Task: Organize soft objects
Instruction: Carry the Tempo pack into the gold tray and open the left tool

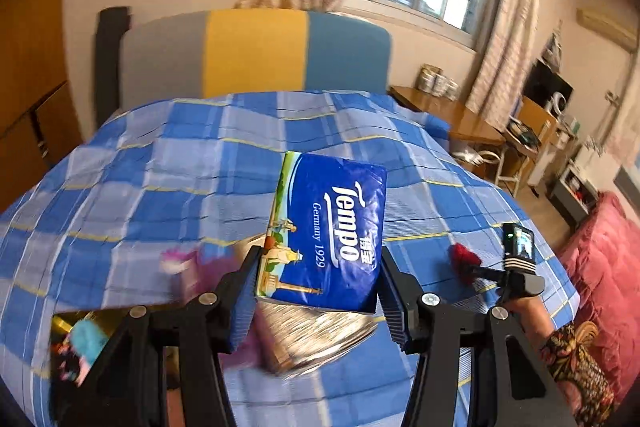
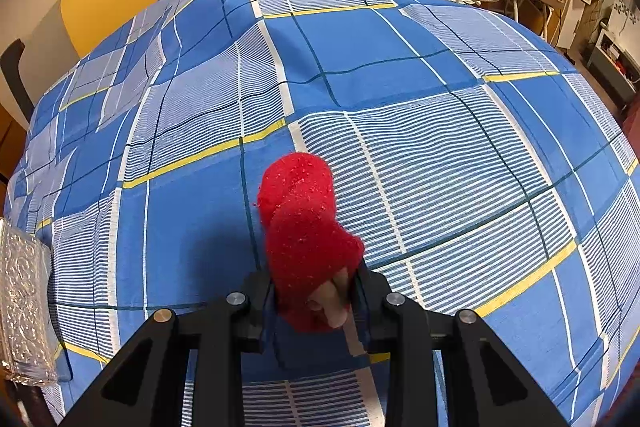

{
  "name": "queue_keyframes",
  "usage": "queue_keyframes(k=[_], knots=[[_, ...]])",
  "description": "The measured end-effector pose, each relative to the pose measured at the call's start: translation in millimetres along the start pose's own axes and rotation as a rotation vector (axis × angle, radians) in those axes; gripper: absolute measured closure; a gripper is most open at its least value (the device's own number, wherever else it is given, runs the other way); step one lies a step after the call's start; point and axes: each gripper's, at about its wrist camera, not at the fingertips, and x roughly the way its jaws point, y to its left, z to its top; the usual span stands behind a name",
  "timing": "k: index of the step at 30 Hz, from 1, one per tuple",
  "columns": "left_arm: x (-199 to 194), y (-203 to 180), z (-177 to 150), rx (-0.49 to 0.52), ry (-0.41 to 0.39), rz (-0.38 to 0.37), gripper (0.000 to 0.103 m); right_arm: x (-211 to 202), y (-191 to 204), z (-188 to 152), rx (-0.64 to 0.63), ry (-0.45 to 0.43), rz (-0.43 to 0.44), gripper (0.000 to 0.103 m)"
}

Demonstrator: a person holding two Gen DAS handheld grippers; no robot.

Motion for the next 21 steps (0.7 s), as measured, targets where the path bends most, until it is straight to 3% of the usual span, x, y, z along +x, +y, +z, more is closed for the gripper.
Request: queue_keyframes(k=[9,14,21], knots=[[-46.1,94.8,-66.9,-0.086,0.025,0.147,0.048,-14.5,-10.6,2.9,0.075,-0.058,0.069,0.073],[-44.7,132.1,-125.0,-0.184,0.127,0.175,0.048,-28.9,-10.3,6.1,0.077,-0.135,0.084,0.073],[-23.4,153.5,-196.7,-0.297,0.289,0.181,0.048,-23.6,-11.2,6.6,0.078,-0.119,0.055,0.073]])
